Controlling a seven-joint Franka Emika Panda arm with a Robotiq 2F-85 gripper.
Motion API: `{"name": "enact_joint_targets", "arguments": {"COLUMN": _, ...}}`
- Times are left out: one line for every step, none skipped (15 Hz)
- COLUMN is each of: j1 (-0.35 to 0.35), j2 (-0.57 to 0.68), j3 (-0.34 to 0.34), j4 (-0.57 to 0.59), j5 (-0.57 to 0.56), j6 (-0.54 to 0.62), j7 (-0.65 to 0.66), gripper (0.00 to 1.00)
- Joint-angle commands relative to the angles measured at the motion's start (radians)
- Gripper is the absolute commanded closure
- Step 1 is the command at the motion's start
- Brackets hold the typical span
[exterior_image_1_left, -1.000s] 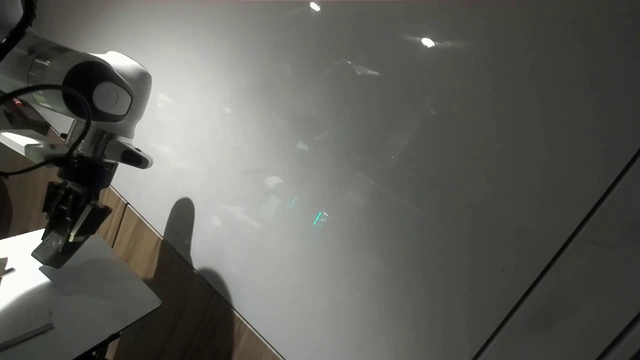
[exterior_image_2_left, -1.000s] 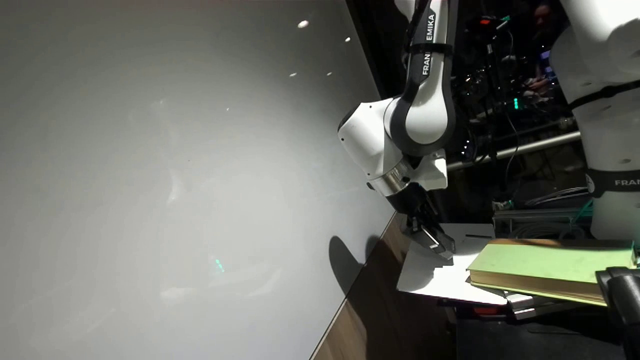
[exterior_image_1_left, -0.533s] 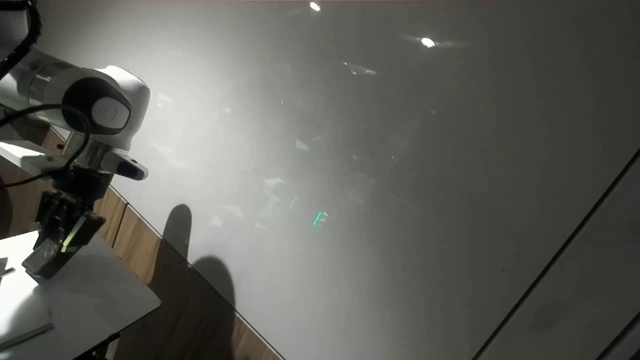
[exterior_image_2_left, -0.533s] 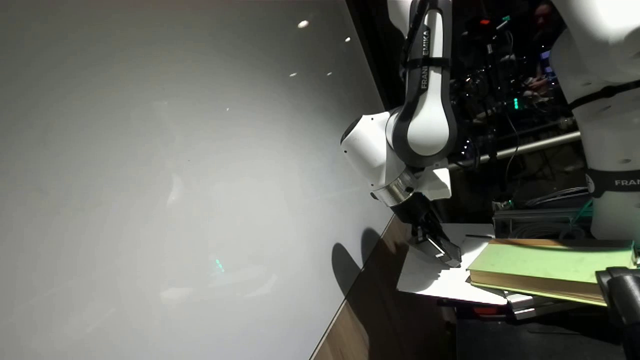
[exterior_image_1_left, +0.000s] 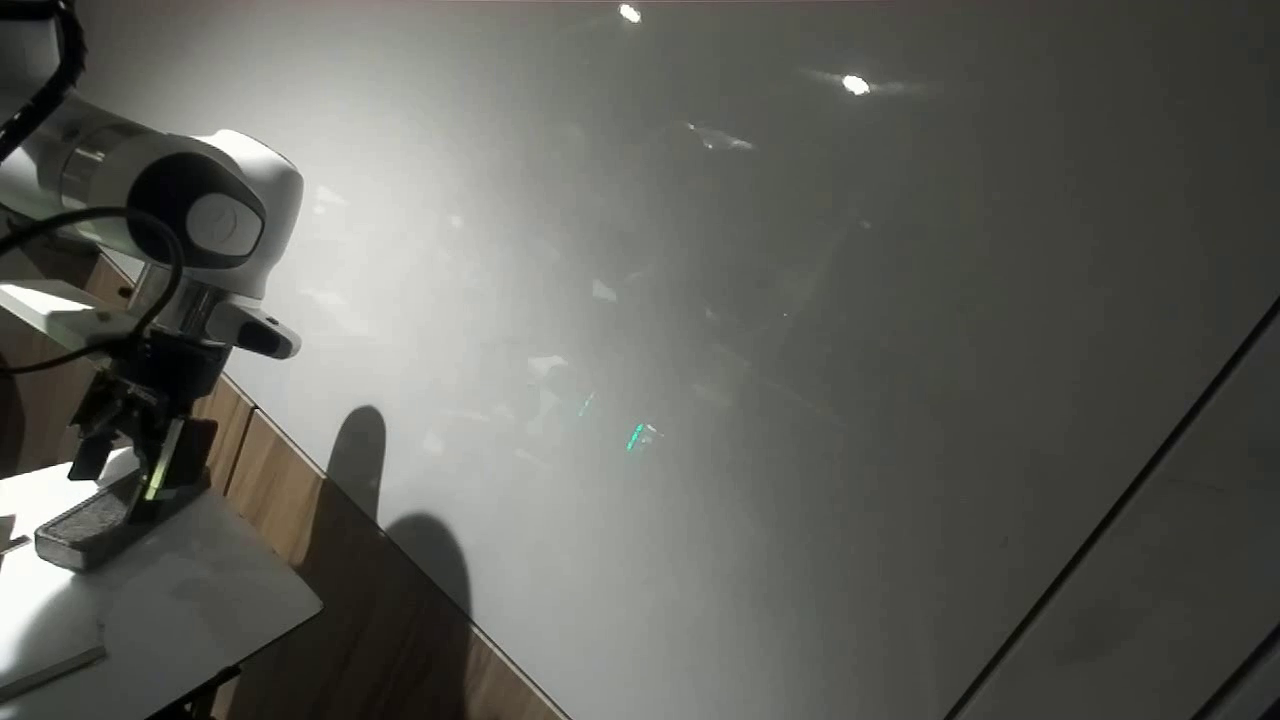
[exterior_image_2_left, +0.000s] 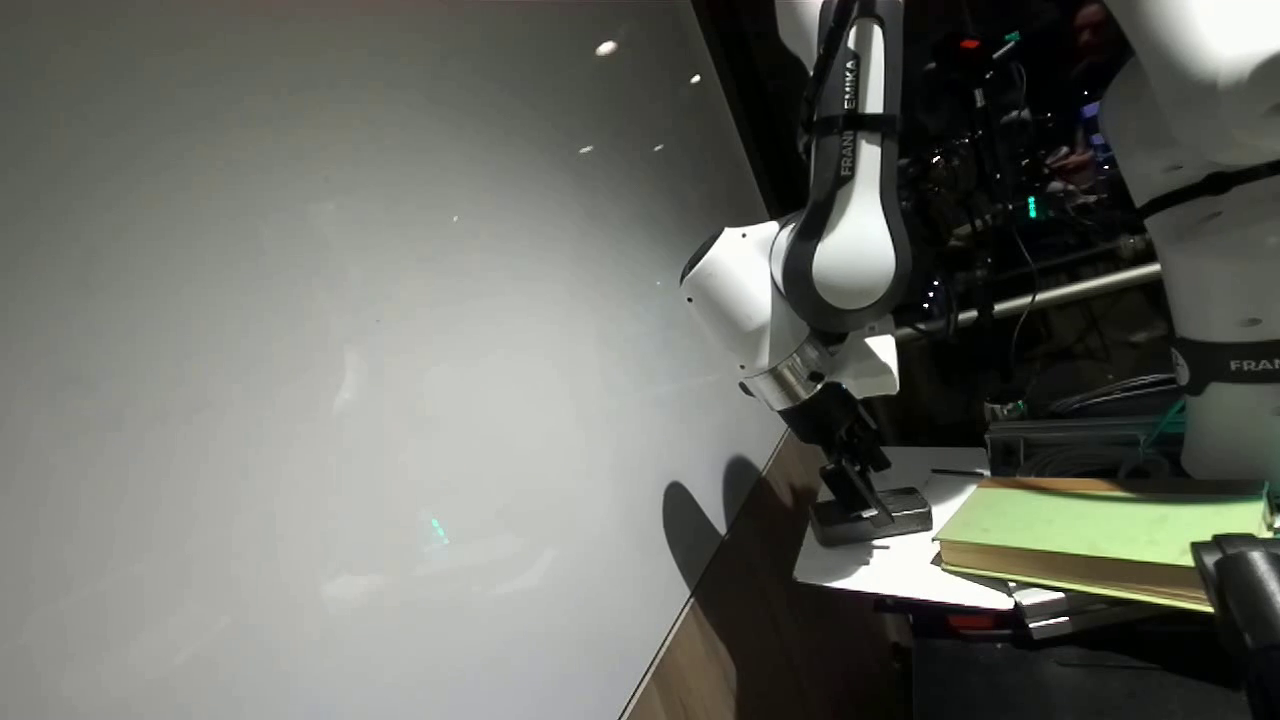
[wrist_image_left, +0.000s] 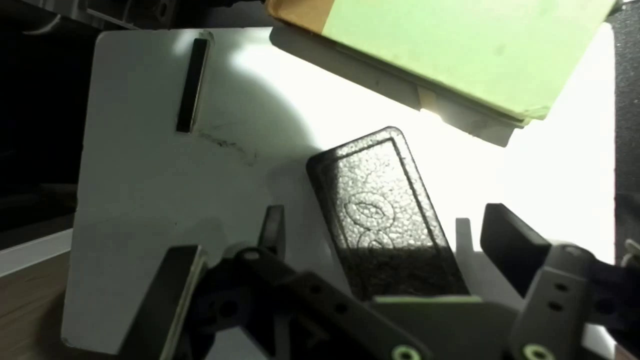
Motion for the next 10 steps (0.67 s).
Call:
{"name": "enact_joint_targets", "arguments": {"j1": 0.004, "j2": -0.084, "j3": -0.02, "j4": -0.025, "j5": 0.056, "j6": -0.014, "j7": -0.068, "gripper": 0.0}}
{"name": "enact_joint_targets", "arguments": {"j1": 0.001, "j2": -0.126, "j3": -0.021, "j4": -0.046, "j5": 0.082, "j6": -0.008, "j7": -0.094, "gripper": 0.0}}
{"name": "enact_joint_targets", "arguments": {"j1": -0.001, "j2": -0.191, "j3": -0.025, "j4": -0.081, "j5": 0.13, "j6": 0.0, "j7": -0.14, "gripper": 0.0}}
{"name": "enact_joint_targets", "arguments": {"j1": -0.003, "j2": -0.26, "j3": -0.034, "j4": -0.118, "j5": 0.189, "j6": 0.026, "j7": -0.198, "gripper": 0.0}}
{"name": "enact_joint_targets", "arguments": {"j1": -0.001, "j2": -0.301, "j3": -0.046, "j4": -0.136, "j5": 0.231, "j6": 0.043, "j7": -0.239, "gripper": 0.0}}
{"name": "enact_joint_targets", "arguments": {"j1": 0.003, "j2": -0.323, "j3": -0.057, "j4": -0.069, "j5": 0.262, "j6": -0.01, "j7": -0.275, "gripper": 0.0}}
{"name": "enact_joint_targets", "arguments": {"j1": 0.006, "j2": -0.369, "j3": -0.07, "j4": -0.061, "j5": 0.286, "j6": -0.029, "j7": -0.308, "gripper": 0.0}}
{"name": "enact_joint_targets", "arguments": {"j1": 0.009, "j2": -0.43, "j3": -0.081, "j4": -0.06, "j5": 0.298, "j6": -0.05, "j7": -0.333, "gripper": 0.0}}
{"name": "enact_joint_targets", "arguments": {"j1": 0.01, "j2": -0.483, "j3": -0.086, "j4": -0.05, "j5": 0.294, "j6": -0.072, "j7": -0.351, "gripper": 0.0}}
{"name": "enact_joint_targets", "arguments": {"j1": 0.012, "j2": -0.56, "j3": -0.092, "j4": -0.119, "j5": 0.289, "j6": -0.037, "j7": -0.377, "gripper": 0.0}}
